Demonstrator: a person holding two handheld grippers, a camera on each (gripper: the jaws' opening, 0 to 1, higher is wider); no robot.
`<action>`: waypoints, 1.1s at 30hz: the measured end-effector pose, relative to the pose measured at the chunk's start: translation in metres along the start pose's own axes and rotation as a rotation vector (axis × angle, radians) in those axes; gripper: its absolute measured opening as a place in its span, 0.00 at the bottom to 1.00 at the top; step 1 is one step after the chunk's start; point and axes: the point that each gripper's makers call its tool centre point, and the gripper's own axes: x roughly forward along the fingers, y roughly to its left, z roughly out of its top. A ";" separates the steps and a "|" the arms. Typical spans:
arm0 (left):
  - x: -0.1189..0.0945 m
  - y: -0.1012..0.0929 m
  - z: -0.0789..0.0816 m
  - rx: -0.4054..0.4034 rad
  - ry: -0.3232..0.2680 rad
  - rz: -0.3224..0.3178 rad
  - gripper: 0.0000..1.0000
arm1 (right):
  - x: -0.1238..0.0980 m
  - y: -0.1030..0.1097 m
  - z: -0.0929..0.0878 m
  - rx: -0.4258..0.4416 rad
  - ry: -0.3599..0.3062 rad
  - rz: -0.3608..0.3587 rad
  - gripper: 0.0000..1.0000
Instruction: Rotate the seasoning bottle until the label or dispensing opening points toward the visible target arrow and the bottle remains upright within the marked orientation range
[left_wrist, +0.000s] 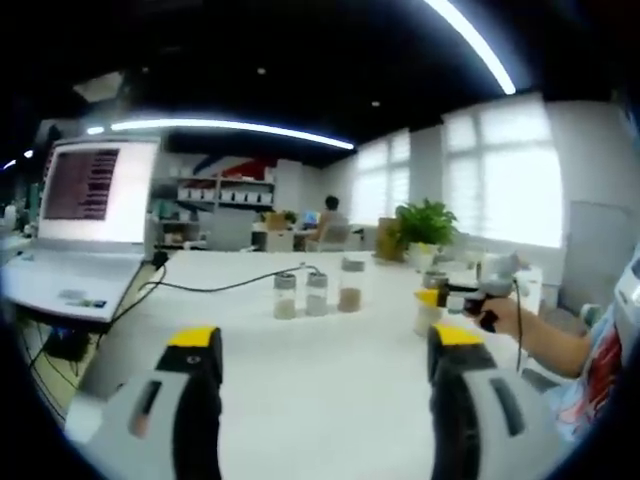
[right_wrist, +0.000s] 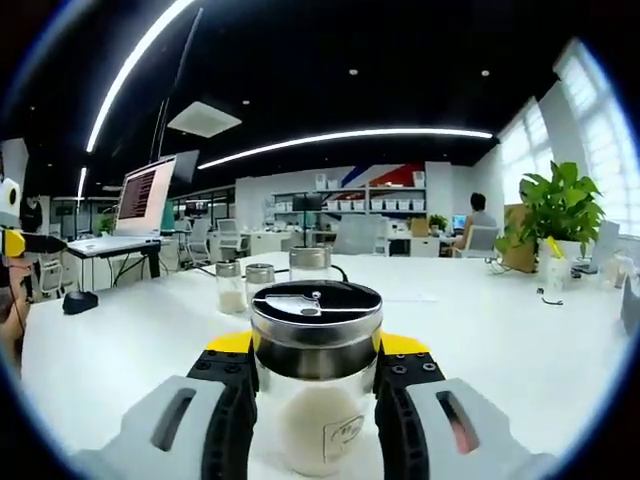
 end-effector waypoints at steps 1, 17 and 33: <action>0.000 0.000 0.000 -0.001 0.000 -0.001 0.89 | -0.002 0.000 0.003 0.012 -0.017 0.012 0.46; 0.003 0.002 -0.005 -0.027 0.011 -0.016 0.89 | -0.021 0.017 -0.001 -0.153 0.061 0.606 0.72; 0.005 0.003 -0.006 -0.048 0.014 -0.016 0.89 | -0.025 0.028 0.017 0.014 -0.003 1.047 0.59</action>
